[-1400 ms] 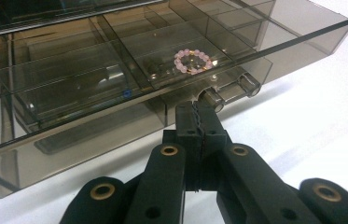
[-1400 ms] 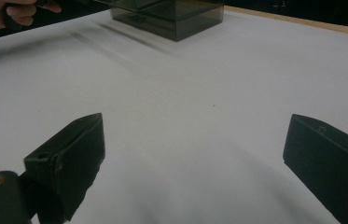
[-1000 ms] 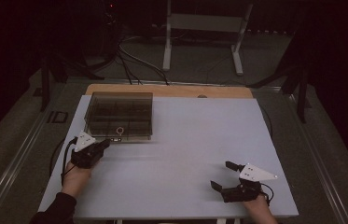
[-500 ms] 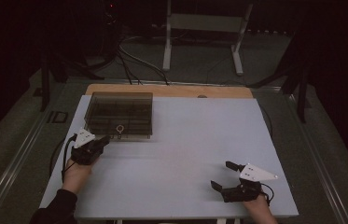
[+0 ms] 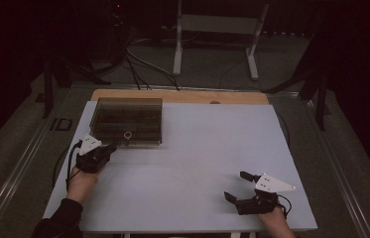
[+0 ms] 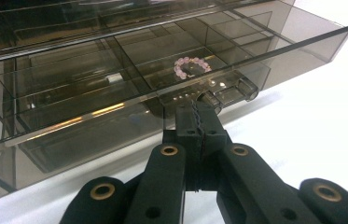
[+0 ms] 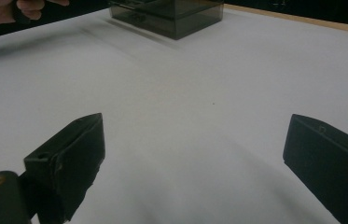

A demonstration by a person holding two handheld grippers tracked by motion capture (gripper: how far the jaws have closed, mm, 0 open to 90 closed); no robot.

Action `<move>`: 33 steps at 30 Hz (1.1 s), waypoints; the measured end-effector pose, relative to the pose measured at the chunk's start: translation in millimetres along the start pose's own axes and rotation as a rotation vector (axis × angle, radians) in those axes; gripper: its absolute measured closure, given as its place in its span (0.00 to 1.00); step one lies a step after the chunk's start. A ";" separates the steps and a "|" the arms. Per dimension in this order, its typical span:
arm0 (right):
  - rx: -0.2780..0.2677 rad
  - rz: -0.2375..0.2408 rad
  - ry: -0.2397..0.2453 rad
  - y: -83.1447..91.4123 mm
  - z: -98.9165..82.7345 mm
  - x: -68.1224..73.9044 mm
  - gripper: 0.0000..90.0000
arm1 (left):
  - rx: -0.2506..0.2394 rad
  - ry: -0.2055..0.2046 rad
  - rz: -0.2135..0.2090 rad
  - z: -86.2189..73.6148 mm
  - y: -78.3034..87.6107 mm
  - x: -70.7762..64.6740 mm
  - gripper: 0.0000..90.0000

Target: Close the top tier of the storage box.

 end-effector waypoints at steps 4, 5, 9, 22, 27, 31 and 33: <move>0.001 0.001 0.002 0.1 -0.2 0.4 0.06 | 0.000 -0.001 0.004 0.8 -1.0 0.6 1.00; 0.000 0.001 0.001 0.3 0.0 0.2 0.06 | -0.001 0.000 0.005 0.9 -1.3 0.6 1.00; 0.000 0.000 0.000 0.1 -0.3 0.0 0.06 | -0.002 0.004 0.004 1.5 -2.3 1.7 1.00; 0.004 0.000 -0.002 -0.3 -0.7 0.1 0.06 | -0.002 0.006 0.020 2.7 -7.4 4.2 1.00; 0.003 0.002 0.000 -0.2 -0.5 0.8 0.06 | -0.001 0.004 0.020 4.5 -8.8 4.1 1.00; 0.002 -0.001 -0.002 0.2 -0.5 0.4 0.06 | -0.003 0.006 0.019 4.9 -9.1 5.3 1.00; 0.003 0.001 0.000 0.0 -0.5 0.4 0.06 | -0.002 0.004 0.021 4.9 -9.2 5.5 1.00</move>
Point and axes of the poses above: each handheld gripper's, and its own axes: y roughly backward along the jaws, z roughly out of its top, x roughly to its left, the point moved 2 cm from there along -y, roughly forward along the jaws, and after that the axes turned 13 degrees about y, right-handed, at the moved point
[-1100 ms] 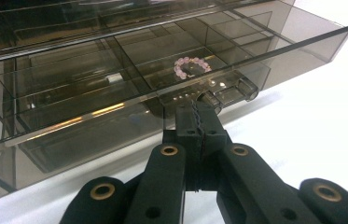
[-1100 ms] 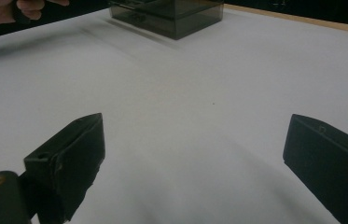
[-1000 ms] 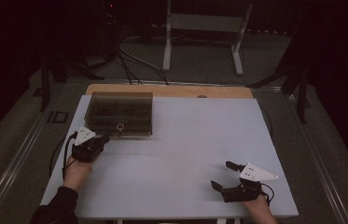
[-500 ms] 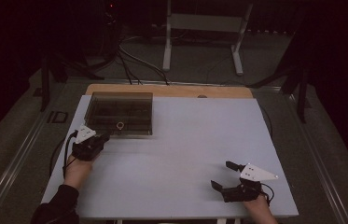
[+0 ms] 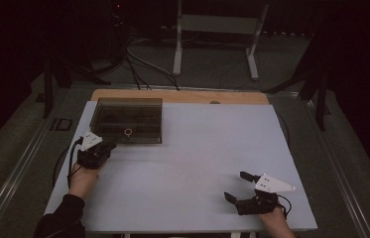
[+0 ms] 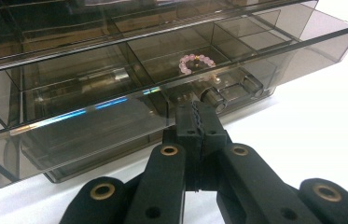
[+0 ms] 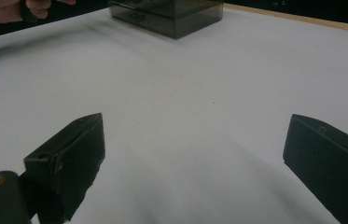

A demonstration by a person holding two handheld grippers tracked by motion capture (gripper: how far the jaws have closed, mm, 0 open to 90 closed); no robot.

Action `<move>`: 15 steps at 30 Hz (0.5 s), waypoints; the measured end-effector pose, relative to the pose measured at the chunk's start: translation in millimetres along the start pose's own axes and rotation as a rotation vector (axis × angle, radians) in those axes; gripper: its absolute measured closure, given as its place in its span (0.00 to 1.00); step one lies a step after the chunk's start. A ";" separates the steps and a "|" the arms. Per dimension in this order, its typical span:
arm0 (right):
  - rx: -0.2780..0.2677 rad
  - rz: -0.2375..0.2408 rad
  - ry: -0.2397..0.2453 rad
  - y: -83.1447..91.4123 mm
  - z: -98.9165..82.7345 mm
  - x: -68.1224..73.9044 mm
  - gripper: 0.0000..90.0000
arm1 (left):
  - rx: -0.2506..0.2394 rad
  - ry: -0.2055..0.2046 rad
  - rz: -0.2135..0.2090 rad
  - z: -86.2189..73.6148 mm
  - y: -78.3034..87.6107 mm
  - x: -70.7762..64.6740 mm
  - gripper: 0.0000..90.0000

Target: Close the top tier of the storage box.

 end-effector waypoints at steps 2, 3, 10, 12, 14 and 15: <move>-0.003 -0.001 0.000 0.0 0.2 -0.1 0.06 | 0.002 0.000 0.000 -0.1 -0.1 0.4 1.00; -0.003 -0.001 0.000 0.0 0.1 0.1 0.06 | 0.002 0.000 0.000 -0.1 0.0 0.6 1.00; -0.001 -0.001 -0.001 0.3 -0.1 0.1 0.06 | 0.003 0.003 0.001 0.3 -0.5 1.7 1.00; 0.000 0.000 -0.001 0.3 -0.1 0.0 0.06 | 0.004 0.001 0.001 0.3 -0.9 2.3 1.00; -0.003 -0.001 -0.002 0.4 0.2 0.0 0.06 | 0.006 0.006 0.002 0.8 -1.5 2.8 1.00; -0.001 -0.001 -0.002 0.4 0.0 0.2 0.06 | 0.005 0.005 0.004 0.9 -1.8 2.7 1.00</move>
Point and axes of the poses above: each handheld gripper's, and its own axes: y roughly backward along the jaws, z roughly out of its top, x roughly to its left, the point moved 2 cm from there along -y, roughly forward along the jaws, and after that the axes turned 13 degrees about y, right-handed, at the moved point
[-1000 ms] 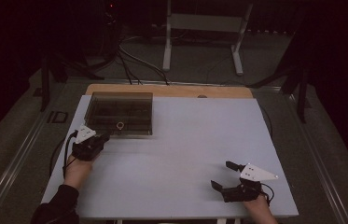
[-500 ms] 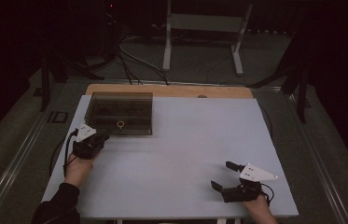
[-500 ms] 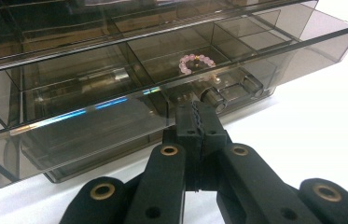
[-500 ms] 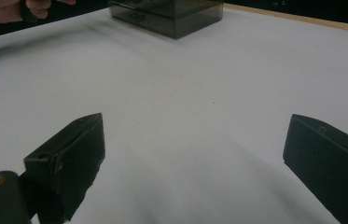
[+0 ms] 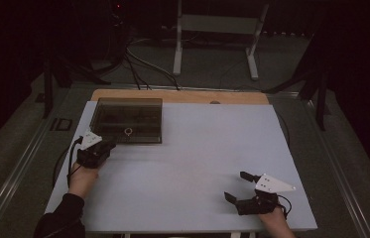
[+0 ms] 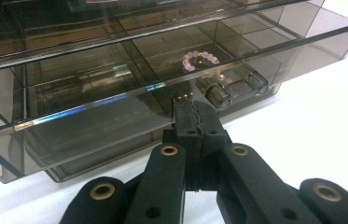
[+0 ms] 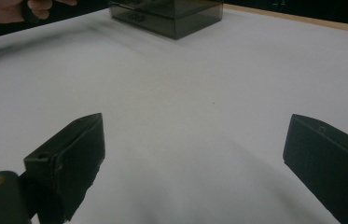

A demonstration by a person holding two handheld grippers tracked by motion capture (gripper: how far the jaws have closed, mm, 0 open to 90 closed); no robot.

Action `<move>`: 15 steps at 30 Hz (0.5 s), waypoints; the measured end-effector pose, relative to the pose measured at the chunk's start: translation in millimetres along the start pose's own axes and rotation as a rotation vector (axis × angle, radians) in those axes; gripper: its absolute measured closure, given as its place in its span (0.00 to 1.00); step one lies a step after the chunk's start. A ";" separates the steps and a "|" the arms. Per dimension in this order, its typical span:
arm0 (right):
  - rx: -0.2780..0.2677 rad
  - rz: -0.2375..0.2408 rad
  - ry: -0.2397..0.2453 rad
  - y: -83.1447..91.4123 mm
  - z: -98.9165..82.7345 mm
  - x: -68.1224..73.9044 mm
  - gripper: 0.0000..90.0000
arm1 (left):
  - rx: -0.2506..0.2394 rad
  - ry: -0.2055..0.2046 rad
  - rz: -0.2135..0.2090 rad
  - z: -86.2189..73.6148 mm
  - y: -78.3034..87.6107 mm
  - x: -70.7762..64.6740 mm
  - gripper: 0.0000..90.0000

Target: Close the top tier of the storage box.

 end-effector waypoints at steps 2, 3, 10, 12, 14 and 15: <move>0.001 0.000 0.000 0.2 -0.1 0.0 0.06 | 0.000 0.000 -0.001 0.3 -0.5 0.1 1.00; -0.001 -0.003 0.001 0.5 0.1 -0.4 0.06 | 0.001 -0.001 -0.002 0.5 -0.8 0.2 1.00; -0.003 -0.004 0.001 0.5 0.2 -0.6 0.06 | 0.003 0.002 -0.001 1.7 -3.0 0.0 1.00; 0.000 -0.003 -0.001 0.5 -0.2 -0.3 0.06 | 0.003 -0.002 -0.001 2.1 -3.6 -0.1 1.00; -0.001 -0.005 -0.002 0.9 -0.1 -0.7 0.06 | 0.004 0.000 -0.004 2.3 -4.3 -0.1 1.00; -0.001 -0.005 -0.002 0.9 -0.1 -0.7 0.06 | 0.004 0.000 -0.004 2.3 -4.3 -0.1 1.00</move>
Point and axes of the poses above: each handheld gripper's, and its own axes: y roughly backward along the jaws, z roughly out of its top, x roughly to its left, the point moved 2 cm from there along -y, roughly forward along the jaws, and after that the axes turned 13 degrees about y, right-handed, at the moved point
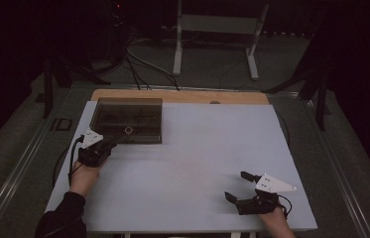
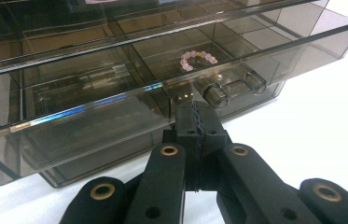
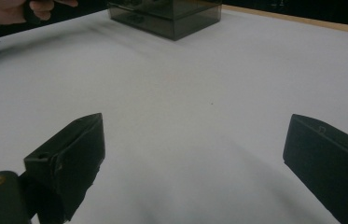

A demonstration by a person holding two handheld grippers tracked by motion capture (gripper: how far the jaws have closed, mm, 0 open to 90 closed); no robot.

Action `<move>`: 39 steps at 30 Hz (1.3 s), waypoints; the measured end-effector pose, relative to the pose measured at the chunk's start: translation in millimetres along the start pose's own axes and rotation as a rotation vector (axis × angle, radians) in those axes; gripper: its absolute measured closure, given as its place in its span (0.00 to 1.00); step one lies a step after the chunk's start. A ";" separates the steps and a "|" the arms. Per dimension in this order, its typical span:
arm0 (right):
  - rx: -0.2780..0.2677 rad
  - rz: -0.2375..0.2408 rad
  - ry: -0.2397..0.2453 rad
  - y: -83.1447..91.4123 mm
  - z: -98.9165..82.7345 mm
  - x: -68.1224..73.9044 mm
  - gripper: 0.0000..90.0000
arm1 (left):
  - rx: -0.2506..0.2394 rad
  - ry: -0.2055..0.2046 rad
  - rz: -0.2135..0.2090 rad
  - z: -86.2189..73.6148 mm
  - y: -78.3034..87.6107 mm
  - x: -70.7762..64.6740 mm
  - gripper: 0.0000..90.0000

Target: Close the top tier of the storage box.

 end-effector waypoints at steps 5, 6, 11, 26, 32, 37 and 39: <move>0.001 -0.001 0.000 0.1 -0.1 -0.1 0.06 | 0.000 0.002 0.001 1.8 -2.0 0.4 1.00; -0.002 0.000 0.001 0.3 0.2 0.1 0.06 | 0.000 0.002 0.002 2.0 -2.3 0.5 1.00; -0.001 -0.002 0.000 0.5 0.0 -0.2 0.06 | 0.000 0.002 0.003 3.0 -3.1 0.8 1.00; 0.003 0.000 0.000 0.3 -0.6 0.2 0.06 | 0.004 -0.002 0.002 4.5 -6.0 1.5 1.00; 0.004 0.000 -0.001 0.4 -0.7 0.2 0.06 | 0.003 0.000 0.004 5.4 -7.4 2.1 1.00; 0.006 0.002 0.003 -0.1 -0.5 1.0 0.06 | 0.004 -0.002 0.003 6.2 -8.2 2.4 1.00; 0.003 0.001 0.000 0.2 -0.2 0.8 0.06 | 0.004 0.001 0.002 6.2 -8.6 2.5 1.00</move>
Point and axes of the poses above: each handheld gripper's, and its own axes: y roughly backward along the jaws, z roughly out of its top, x roughly to its left, the point moved 2 cm from there along -y, roughly forward along the jaws, and after that the axes turned 13 degrees about y, right-handed, at the moved point
